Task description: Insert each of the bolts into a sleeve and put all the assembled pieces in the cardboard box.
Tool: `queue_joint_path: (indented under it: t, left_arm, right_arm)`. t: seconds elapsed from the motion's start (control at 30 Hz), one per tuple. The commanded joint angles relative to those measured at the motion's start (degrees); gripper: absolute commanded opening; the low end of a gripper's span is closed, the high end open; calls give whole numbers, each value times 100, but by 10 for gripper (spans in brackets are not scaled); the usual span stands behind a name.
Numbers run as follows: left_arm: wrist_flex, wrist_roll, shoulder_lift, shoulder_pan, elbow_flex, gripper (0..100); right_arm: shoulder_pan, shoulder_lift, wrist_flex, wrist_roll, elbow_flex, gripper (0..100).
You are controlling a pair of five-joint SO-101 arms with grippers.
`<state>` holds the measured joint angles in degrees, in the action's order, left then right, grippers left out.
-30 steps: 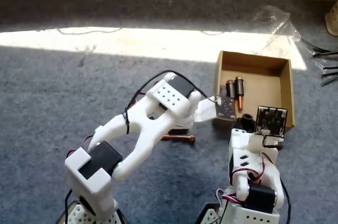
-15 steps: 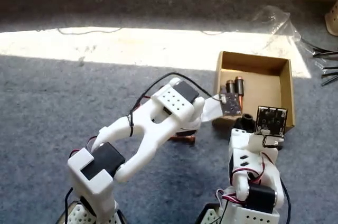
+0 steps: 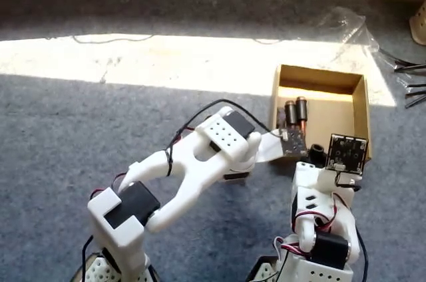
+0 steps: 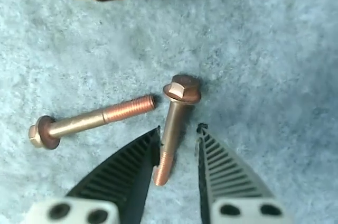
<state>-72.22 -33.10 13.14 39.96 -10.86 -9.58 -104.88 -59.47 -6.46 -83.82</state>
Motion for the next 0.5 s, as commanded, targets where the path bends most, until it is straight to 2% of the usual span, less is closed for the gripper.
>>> queue_joint_path:
  t: [0.0,0.47]
  left_arm:
    - [378,-264,-75,277,-127,120]
    - [712,-563,-66,259,-198,120]
  right_arm:
    - [-48,-48,224,9,48,5]
    - [-48,-48,224,0,40,5]
